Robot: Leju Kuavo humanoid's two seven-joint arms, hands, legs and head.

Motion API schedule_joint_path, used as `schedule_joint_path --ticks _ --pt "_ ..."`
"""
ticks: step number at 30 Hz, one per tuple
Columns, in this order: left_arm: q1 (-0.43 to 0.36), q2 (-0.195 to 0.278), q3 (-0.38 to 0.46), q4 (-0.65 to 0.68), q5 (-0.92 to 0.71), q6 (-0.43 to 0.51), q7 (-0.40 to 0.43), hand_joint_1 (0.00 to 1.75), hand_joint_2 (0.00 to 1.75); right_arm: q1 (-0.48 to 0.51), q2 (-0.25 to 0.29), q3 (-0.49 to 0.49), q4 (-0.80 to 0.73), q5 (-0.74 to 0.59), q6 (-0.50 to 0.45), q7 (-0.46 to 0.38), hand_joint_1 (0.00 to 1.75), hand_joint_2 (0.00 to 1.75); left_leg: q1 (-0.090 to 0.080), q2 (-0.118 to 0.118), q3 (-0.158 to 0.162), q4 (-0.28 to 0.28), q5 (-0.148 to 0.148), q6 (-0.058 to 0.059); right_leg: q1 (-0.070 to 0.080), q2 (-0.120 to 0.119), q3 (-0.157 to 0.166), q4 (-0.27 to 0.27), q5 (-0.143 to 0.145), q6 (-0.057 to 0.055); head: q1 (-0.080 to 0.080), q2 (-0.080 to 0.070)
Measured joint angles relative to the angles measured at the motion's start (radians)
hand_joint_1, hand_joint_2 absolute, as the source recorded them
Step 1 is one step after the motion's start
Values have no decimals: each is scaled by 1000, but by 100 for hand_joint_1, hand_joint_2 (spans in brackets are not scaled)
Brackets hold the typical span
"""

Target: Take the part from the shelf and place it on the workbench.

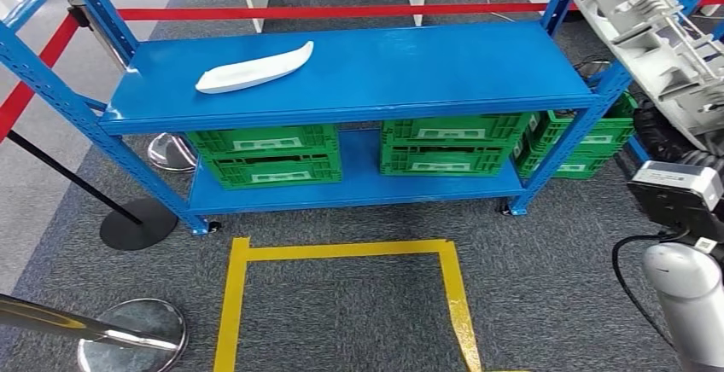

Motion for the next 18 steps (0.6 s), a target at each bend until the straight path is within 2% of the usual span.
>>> schedule_joint_path --ticks 2,3,4,5,6,7,8,9,10,11,12,14,15,16,17,18 --pt "4 2 0 1 0 2 0 0 175 1 0 -1 2 -5 0 0 175 175 0 -1 -9 0 15 -8 -1 -2 -14 -10 5 -16 0 0" --pt "6 3 0 1 0 3 0 0 175 0 0 -1 3 -8 0 1 175 175 1 -2 -15 6 3 -14 -2 -3 -22 -10 15 -25 0 0" --pt "8 3 0 1 0 4 0 0 175 0 -1 -1 4 -10 0 1 175 175 3 -3 -23 27 -29 -20 -4 -5 -32 -10 26 -34 -1 0" --pt "9 3 0 1 0 4 0 0 175 -1 -1 -1 4 -13 0 2 175 175 6 -3 -34 69 -78 -27 -6 -6 -42 -10 39 -40 -2 0" --pt "10 2 0 1 0 6 0 0 175 -1 -1 -1 5 -16 0 3 175 175 9 -3 -45 129 -134 -34 -5 -5 -54 -10 51 -43 -4 0" --pt "10 2 0 1 1 7 0 0 175 -1 -1 -1 6 -19 0 4 175 175 12 -3 -55 197 -179 -38 -5 -5 -69 -9 62 -44 -5 0" --pt "9 1 0 1 1 9 0 0 175 -1 -2 -1 7 -22 0 4 175 175 15 -3 -58 254 -202 -41 -5 -5 -84 -7 73 -44 -5 0" --pt "9 0 0 1 2 10 0 0 175 -1 -2 -1 8 -26 0 4 175 175 16 -3 -50 285 -199 -42 -4 -5 -100 -4 83 -43 -6 0" --pt "8 -1 0 1 4 12 0 0 175 -1 -2 -1 9 -29 0 4 175 175 17 -3 -27 281 -179 -40 -3 -6 -114 -2 93 -42 -6 0" --pt "7 -1 0 1 6 13 0 0 175 -1 -2 -1 11 -34 0 3 175 175 17 -3 12 241 -151 -36 -2 -6 -127 0 102 -41 -6 0" --pt "6 0 0 1 7 15 0 0 175 -1 -2 -1 11 -37 0 3 175 175 15 -5 64 174 -131 -29 -2 -6 -137 1 111 -39 -6 0" --pt "5 3 0 1 9 17 0 0 175 -2 -3 -1 12 -42 0 1 175 175 10 -7 164 23 -134 -14 0 -6 -150 1 127 -30 -5 0" --pt "5 5 0 1 9 18 0 0 175 -2 -3 -1 12 -42 0 0 175 175 7 -7 192 -23 -144 -9 -1 -7 -153 0 135 -23 -5 0" --pt "5 7 0 1 9 18 0 0 175 -3 -3 -1 12 -43 0 -1 175 175 4 -7 203 -47 -147 -5 -3 -7 -155 -3 146 -15 -5 0" --pt "5 7 0 1 9 18 0 0 175 -3 -4 -1 12 -43 0 -1 175 175 3 -7 198 -56 -138 -1 -5 -8 -158 -8 154 -8 -5 0" --pt "5 7 0 1 9 18 0 0 175 -4 -6 -1 13 -44 0 -1 175 175 3 -5 191 -62 -125 4 -5 -7 -163 -7 149 -3 -5 0"
